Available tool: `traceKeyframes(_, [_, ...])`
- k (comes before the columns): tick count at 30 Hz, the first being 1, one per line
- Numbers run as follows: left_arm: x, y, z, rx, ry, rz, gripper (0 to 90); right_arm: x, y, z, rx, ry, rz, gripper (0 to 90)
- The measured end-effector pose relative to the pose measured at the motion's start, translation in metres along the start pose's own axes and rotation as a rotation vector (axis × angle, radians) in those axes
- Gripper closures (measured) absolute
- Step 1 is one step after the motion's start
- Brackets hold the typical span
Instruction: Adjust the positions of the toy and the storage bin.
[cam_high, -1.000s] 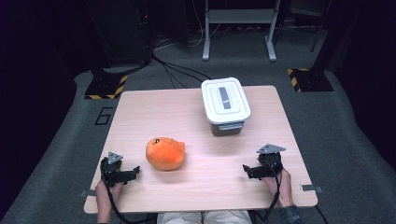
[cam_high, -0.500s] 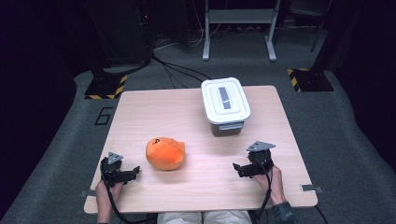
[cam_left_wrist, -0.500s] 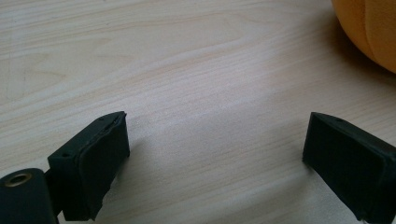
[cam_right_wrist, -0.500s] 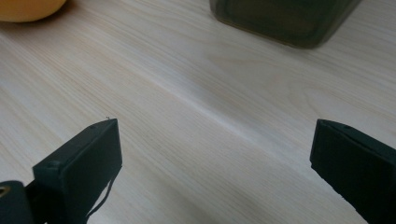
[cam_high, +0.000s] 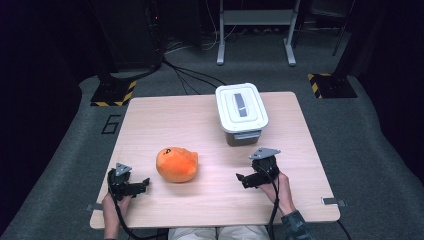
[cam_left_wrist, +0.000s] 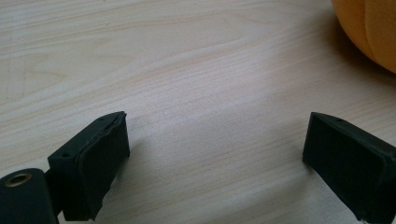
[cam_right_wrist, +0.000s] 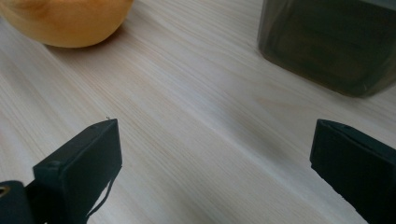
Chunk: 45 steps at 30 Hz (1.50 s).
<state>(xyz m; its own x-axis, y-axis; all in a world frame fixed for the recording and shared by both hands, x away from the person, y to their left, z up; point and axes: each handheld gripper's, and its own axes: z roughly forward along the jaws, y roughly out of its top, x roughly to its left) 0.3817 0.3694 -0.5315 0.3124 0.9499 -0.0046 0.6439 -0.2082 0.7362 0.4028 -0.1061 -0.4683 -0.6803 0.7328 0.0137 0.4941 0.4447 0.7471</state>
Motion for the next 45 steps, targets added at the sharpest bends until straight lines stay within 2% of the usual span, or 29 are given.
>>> traceKeyframes(13, [0.000,0.000,0.000,0.000,0.000,0.000,7.1,0.021,0.019,0.009,-0.001,0.056,-0.046,1.1])
traceKeyframes(19, [0.000,0.000,0.000,0.001,-0.001,0.000,7.1,0.031,0.032,0.015,0.021,0.063,-0.096,0.6])
traceKeyframes(29, [0.000,0.000,0.000,0.001,-0.001,0.000,7.1,0.045,0.048,0.026,0.007,0.122,-0.103,0.0])
traceKeyframes(34, [0.000,0.000,0.000,0.001,-0.001,0.001,7.1,0.053,0.055,0.034,0.020,0.158,-0.100,0.0])
traceKeyframes(39, [0.000,0.000,0.000,0.001,-0.001,0.001,7.1,0.061,0.063,0.046,0.035,0.196,-0.120,0.0])
traceKeyframes(45, [0.000,0.000,0.000,0.001,-0.001,0.001,7.1,0.071,0.072,0.059,0.052,0.220,-0.132,0.0])
